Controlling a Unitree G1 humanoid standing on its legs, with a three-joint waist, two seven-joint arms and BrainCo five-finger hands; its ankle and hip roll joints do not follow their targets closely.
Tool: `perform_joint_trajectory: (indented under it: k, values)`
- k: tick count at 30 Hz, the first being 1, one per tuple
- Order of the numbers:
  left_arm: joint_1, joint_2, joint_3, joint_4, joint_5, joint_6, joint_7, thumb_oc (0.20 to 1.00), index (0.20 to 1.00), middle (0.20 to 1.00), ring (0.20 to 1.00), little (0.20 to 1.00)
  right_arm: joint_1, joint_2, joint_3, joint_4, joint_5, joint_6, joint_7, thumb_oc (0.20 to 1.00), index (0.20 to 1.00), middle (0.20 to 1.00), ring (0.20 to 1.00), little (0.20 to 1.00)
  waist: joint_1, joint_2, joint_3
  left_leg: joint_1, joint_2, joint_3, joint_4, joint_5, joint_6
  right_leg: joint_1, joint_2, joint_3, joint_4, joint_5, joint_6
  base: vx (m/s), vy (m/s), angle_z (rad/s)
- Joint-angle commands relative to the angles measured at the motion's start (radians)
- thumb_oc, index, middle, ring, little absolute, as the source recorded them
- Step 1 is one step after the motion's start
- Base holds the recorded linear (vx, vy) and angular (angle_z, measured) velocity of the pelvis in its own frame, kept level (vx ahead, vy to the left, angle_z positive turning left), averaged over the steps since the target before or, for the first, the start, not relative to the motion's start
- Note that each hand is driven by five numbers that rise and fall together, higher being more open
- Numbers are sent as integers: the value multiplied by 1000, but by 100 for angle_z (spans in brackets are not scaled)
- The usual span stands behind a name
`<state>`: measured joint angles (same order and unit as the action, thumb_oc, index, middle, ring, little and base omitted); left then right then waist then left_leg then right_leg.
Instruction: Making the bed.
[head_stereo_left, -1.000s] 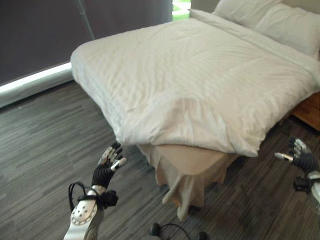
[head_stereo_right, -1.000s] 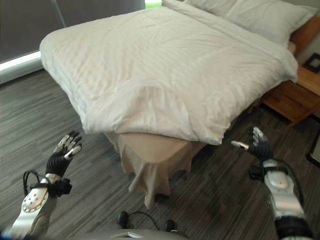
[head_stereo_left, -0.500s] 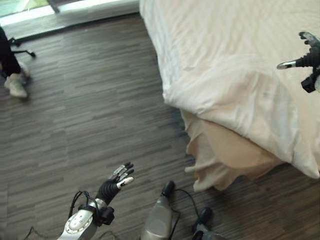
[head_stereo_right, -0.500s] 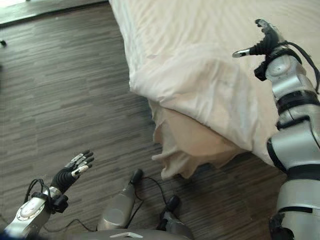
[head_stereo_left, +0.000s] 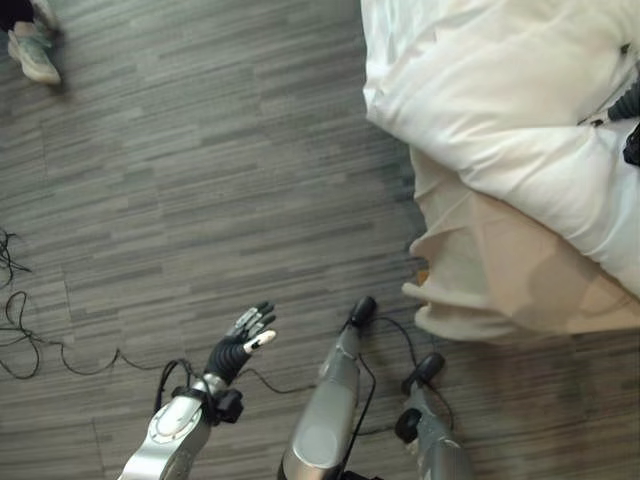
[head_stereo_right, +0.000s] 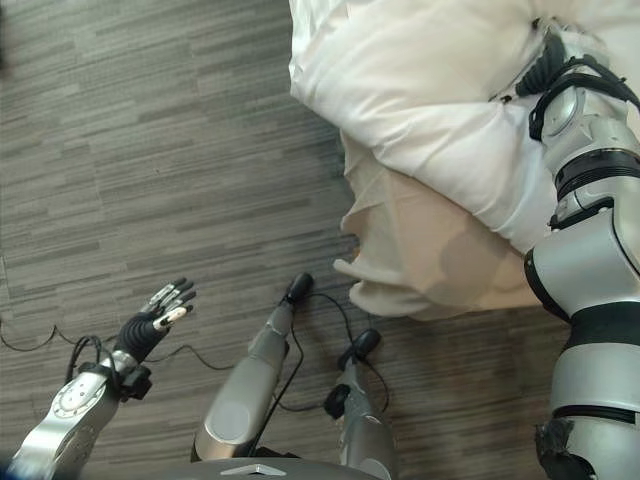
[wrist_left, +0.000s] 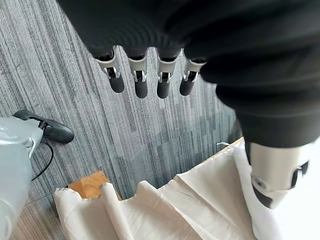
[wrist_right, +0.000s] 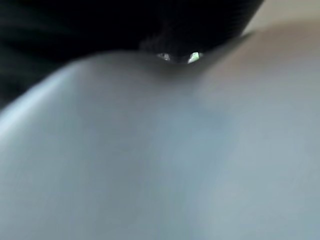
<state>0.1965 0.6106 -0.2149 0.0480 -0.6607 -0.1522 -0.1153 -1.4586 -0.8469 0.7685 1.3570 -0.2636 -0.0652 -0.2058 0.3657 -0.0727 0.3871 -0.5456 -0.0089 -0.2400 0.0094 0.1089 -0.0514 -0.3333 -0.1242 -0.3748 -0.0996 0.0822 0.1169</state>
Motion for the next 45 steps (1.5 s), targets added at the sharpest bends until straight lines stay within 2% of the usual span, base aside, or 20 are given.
perform_joint_trajectory:
  k: [1, 2, 3, 4, 7, 8, 11, 13, 15, 16, 18, 22, 25, 29, 30, 35, 36, 37, 42, 45]
  values:
    - [-15, -28, -21, -67, 16, -39, 16, 1000, 1000, 1000, 1000, 1000, 44, -90, 74, 53, -18, 49, 22, 1000, 1000, 1000, 1000, 1000, -11, 36, 41, 28, -3, 73, -54, 47, -18, 47, -9, 40, 12, -4, 29, 5, 37, -2]
    - [-34, -41, -30, -60, 17, -38, 19, 1000, 1000, 1000, 1000, 1000, 89, -65, 51, 54, -21, 48, 28, 1000, 1000, 1000, 1000, 1000, -12, 41, 45, 26, -2, 77, -53, 46, -17, 45, -11, 40, 12, -3, 32, 14, 42, -6]
    - [-45, -48, -37, -53, 22, -40, 21, 1000, 1000, 1000, 1000, 1000, 130, -47, 33, 50, -27, 45, 33, 420, 420, 420, 420, 420, -12, 42, 46, 28, -3, 78, -51, 45, -16, 45, -11, 45, 12, -4, 32, 18, 51, -8]
    - [-59, -57, -44, -44, 22, -41, 23, 1000, 1000, 1000, 1000, 1000, 168, -22, 20, 42, -30, 42, 34, 200, 200, 200, 200, 200, -16, 46, 47, 33, -4, 80, -51, 43, -15, 49, -13, 48, 12, -5, 33, 18, 36, -7]
    - [-84, -67, -49, -24, 27, -49, 28, 1000, 1000, 1000, 1000, 1000, 264, 38, 1, -1, -48, 33, 44, 200, 200, 200, 200, 200, -22, 49, 48, 43, -5, 85, -48, 40, -13, 57, -15, 50, 12, -8, 33, 18, 41, -6]
    - [-106, -78, -46, -3, 34, -61, 39, 1000, 1000, 1000, 1000, 1000, 362, 94, -4, -108, -61, 13, 52, 200, 200, 200, 200, 200, -40, 50, 48, 58, -6, 90, -48, 36, -13, 68, -18, 54, 12, -9, 33, 23, 68, -6]
    - [-101, -87, -21, 15, 47, -72, 63, 1000, 1000, 1000, 1000, 1000, 540, 163, -31, -376, -18, -14, 98, 200, 200, 200, 200, 200, -78, 38, 49, 86, 1, 103, -52, 29, -13, 82, -19, 63, 12, -10, 30, 11, 41, -6]
    - [-93, -86, -17, 22, 49, -71, 68, 1000, 1000, 1000, 1000, 1000, 599, 184, -50, -446, -4, -14, 114, 200, 200, 200, 200, 200, -87, 34, 48, 98, 2, 109, -53, 26, -12, 90, -19, 65, 12, -11, 29, 4, 12, -15]
    - [-83, -88, -17, 42, 62, -67, 77, 1000, 1000, 1000, 1000, 1000, 740, 259, -74, -559, 2, -23, 143, 200, 200, 200, 200, 200, -107, 26, 39, 116, 3, 112, -53, 23, -9, 109, -20, 64, 12, -13, 27, 37, -6, -25]
    - [-81, -82, -5, 66, 67, -67, 87, 1000, 1000, 1000, 1000, 1000, 908, 367, -98, -623, -5, -23, 185, 200, 200, 200, 200, 200, -125, 26, 21, 156, 7, 113, -56, 10, -6, 144, -25, 58, 21, -27, 25, 48, -12, -21]
    - [-80, -81, -5, 65, 67, -67, 87, 1000, 1000, 1000, 1000, 1000, 909, 368, -99, -624, -6, -23, 185, 200, 200, 200, 200, 200, -126, 26, 19, 152, 5, 112, -56, 15, -5, 142, -26, 56, 20, -23, 26, 31, 4, -7]
    - [-58, -67, 39, 78, 77, -64, 94, 1000, 1000, 1000, 1000, 1000, 1090, 547, -21, -522, -97, -5, 278, 200, 200, 200, 200, 200, -128, 43, -38, 240, 4, 105, -71, 1, 1, 214, -35, 43, 54, -64, 21, 85, 0, -2]
    - [-39, -49, 68, 84, 79, -62, 91, 1000, 1000, 1000, 1000, 1000, 1112, 610, 24, -486, -114, 1, 328, 200, 200, 200, 200, 200, -118, 47, -73, 290, 0, 97, -75, -6, 6, 258, -41, 32, 65, -80, 20, 75, -11, 10]
    - [-8, -43, 100, 79, 81, -55, 88, 1000, 1000, 1000, 1000, 1000, 1140, 626, 76, -580, -126, -6, 386, 200, 200, 200, 200, 200, -112, 45, -104, 320, -3, 94, -80, -5, 13, 292, -44, 21, 60, -80, 20, 33, -15, 9]
    - [9, -41, 110, 72, 76, -53, 88, 1000, 1000, 1000, 1000, 1000, 1114, 661, 124, -611, -115, -5, 426, 200, 200, 200, 200, 200, -99, 50, -134, 341, -6, 88, -83, -8, 15, 312, -44, 16, 60, -82, 20, 29, -7, 7]
    - [23, -41, 125, 53, 61, -45, 71, 1000, 1000, 1000, 1000, 1000, 1068, 728, 201, -599, -95, -1, 484, 200, 200, 200, 200, 200, -73, 59, -163, 358, -6, 81, -86, -10, 13, 337, -42, 3, 52, -89, 18, 14, -11, 5]
    - [23, -46, 135, 58, 46, -43, 69, 1000, 1000, 1000, 1000, 1000, 1056, 750, 215, -586, -76, 8, 493, 451, 451, 451, 451, 451, -67, 61, -176, 366, -6, 81, -86, -10, 11, 342, -39, 3, 52, -93, 15, -7, -9, 8]
    - [23, -46, 136, 58, 45, -43, 69, 1000, 1000, 1000, 1000, 1000, 1055, 751, 215, -585, -75, 8, 492, 1000, 1000, 1000, 1000, 1000, -67, 61, -176, 366, -6, 81, -87, -10, 11, 343, -39, 3, 52, -93, 15, -5, -7, 6]
    - [8, -47, 146, 62, 48, -39, 75, 1000, 1000, 1000, 1000, 1000, 1048, 764, 217, -571, -18, 30, 511, 1000, 1000, 1000, 1000, 1000, -70, 55, -192, 383, -3, 87, -87, -14, 12, 355, -37, 13, 56, -98, 12, 0, 0, 0]
    - [-4, -47, 151, 59, 42, -35, 76, 1000, 1000, 1000, 1000, 1000, 1053, 768, 194, -488, -2, 55, 499, 1000, 1000, 1000, 1000, 1000, -75, 50, -203, 395, -1, 92, -87, -17, 14, 363, -34, 17, 59, -99, 11, 6, -14, 3]
